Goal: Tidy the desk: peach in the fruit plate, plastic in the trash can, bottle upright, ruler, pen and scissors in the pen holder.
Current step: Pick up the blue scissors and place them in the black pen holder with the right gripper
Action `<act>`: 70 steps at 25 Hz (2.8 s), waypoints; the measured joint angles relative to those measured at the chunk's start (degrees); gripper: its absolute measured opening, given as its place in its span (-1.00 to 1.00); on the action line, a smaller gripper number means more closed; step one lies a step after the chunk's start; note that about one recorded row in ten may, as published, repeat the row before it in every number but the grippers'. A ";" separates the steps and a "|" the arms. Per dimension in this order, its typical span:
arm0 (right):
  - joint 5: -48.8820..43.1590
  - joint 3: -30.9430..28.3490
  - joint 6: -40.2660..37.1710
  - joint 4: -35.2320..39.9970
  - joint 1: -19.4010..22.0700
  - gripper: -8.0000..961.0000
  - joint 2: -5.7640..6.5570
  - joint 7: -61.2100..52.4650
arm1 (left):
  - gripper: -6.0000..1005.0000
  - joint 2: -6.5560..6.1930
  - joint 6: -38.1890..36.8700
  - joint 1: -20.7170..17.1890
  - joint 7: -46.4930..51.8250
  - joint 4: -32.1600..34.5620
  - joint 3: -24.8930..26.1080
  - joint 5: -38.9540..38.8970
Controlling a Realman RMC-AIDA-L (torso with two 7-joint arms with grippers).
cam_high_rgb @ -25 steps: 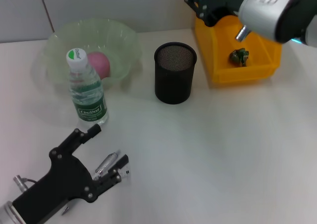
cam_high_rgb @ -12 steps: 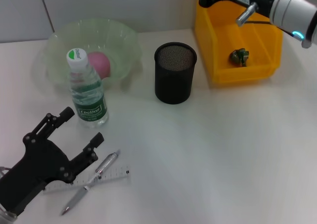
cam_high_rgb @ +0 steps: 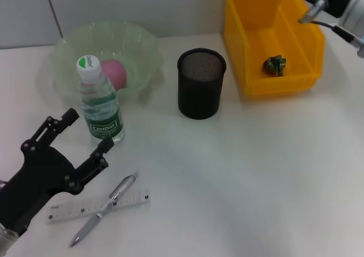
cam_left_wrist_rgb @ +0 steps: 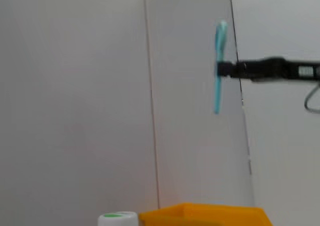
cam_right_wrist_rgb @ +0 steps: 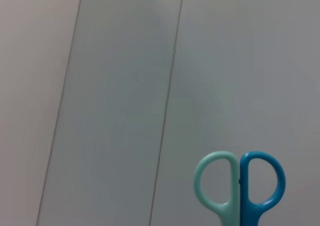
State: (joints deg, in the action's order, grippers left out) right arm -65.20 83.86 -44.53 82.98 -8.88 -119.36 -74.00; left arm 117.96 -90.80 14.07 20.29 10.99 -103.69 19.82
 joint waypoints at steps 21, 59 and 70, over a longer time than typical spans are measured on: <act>28.56 -7.71 -24.46 -61.33 -20.23 -0.37 -0.41 43.26 | 0.59 -0.17 -1.34 -0.31 2.39 -1.43 -0.98 1.24; 28.64 -0.92 -11.50 -73.53 -31.13 -0.32 -0.61 43.76 | 0.59 -0.89 -1.98 0.66 2.48 -2.77 -0.96 2.06; 28.74 -1.62 -15.56 -70.09 -26.90 0.12 -0.61 42.17 | 0.59 -0.79 -1.65 1.26 2.48 -2.81 -0.70 2.06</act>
State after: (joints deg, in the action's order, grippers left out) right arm -36.47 82.24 -60.08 12.89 -35.78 -119.97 -31.83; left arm 117.16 -92.45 15.34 22.77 8.17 -104.39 21.88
